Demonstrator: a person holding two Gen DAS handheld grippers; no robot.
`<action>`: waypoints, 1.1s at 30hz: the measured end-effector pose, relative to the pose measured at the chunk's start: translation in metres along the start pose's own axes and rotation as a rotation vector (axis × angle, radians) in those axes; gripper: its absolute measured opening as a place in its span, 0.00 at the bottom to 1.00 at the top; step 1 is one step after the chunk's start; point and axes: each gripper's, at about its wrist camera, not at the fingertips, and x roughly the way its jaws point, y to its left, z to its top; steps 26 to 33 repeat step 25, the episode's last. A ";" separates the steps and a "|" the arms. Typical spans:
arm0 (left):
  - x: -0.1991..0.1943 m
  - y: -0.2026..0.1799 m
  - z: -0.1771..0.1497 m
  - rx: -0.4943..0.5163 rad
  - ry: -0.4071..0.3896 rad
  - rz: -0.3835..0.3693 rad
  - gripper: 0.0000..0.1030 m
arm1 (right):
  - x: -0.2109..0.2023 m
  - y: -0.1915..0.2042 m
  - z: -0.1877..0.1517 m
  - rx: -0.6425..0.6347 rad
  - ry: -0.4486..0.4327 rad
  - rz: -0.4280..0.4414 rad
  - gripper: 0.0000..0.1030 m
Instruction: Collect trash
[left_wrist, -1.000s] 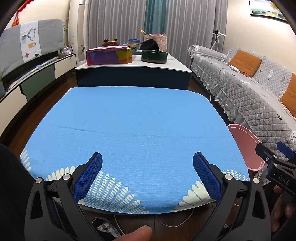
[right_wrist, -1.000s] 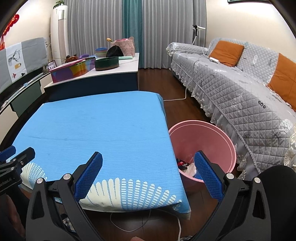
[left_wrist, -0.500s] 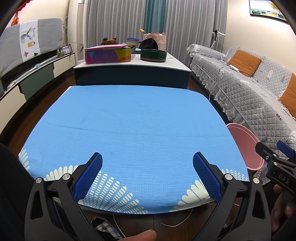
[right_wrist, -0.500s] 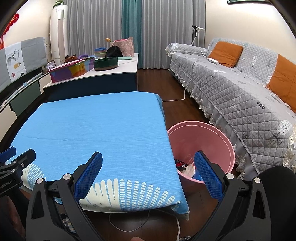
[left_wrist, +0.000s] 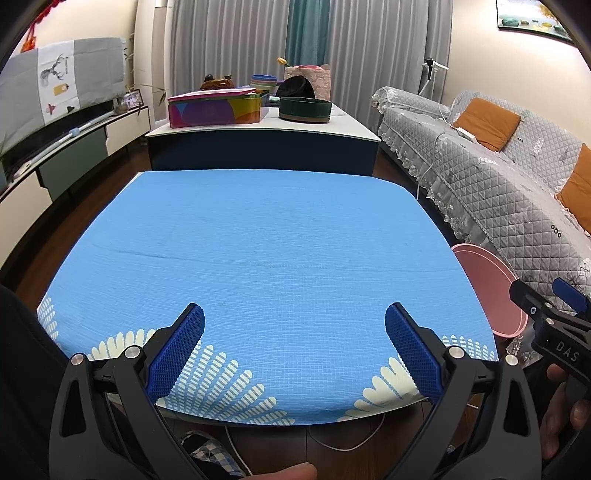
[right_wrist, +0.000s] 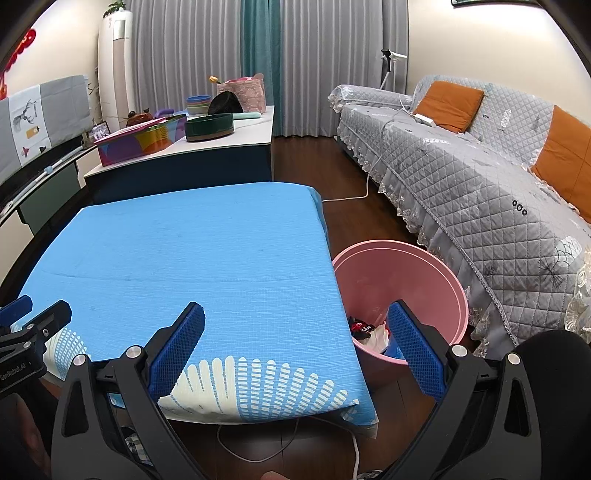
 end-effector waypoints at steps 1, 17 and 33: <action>0.000 0.000 0.000 -0.001 0.000 -0.001 0.92 | 0.000 0.000 0.000 -0.001 0.000 0.000 0.95; 0.002 -0.003 0.000 0.021 -0.007 0.006 0.92 | 0.001 -0.001 0.000 0.002 0.002 -0.002 0.95; 0.004 -0.003 0.000 0.020 0.004 0.013 0.92 | 0.002 0.000 0.002 0.002 0.002 0.000 0.95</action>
